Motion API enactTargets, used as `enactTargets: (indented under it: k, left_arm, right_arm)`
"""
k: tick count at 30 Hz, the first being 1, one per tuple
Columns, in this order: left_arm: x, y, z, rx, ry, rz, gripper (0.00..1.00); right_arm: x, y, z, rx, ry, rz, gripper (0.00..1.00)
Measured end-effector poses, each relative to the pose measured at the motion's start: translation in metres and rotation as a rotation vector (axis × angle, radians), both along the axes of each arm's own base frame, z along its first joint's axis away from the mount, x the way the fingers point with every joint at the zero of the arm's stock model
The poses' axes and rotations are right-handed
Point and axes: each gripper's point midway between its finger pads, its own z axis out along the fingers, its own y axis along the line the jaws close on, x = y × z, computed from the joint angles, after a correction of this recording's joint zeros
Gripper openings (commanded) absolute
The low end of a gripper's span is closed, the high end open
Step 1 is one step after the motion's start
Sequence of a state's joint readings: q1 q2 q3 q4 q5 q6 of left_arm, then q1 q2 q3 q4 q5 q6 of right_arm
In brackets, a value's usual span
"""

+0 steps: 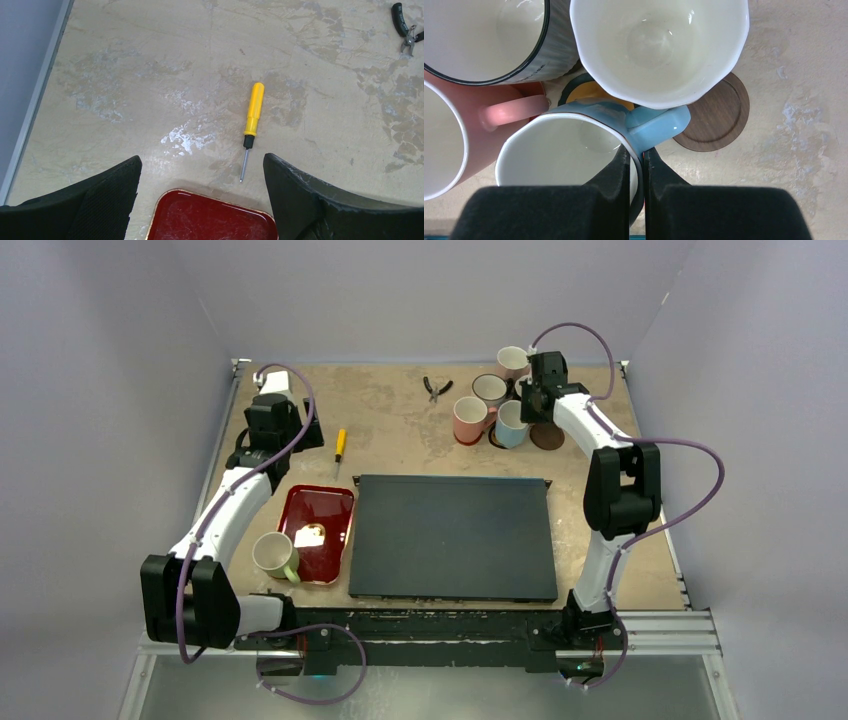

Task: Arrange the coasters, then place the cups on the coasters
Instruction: Place the cup on the coaster.

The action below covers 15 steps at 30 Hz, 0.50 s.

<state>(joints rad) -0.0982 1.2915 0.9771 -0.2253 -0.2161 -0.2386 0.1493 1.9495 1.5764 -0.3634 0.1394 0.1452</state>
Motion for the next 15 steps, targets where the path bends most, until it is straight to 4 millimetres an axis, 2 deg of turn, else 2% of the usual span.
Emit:
enactTargets:
  k: [15]
  left_arm:
    - [0.0002,-0.0019,-0.0004,-0.006,0.001,-0.009,0.86]
  right_arm:
    - [0.0028,0.0005,0.0002,0.024,-0.011,-0.041,0.00]
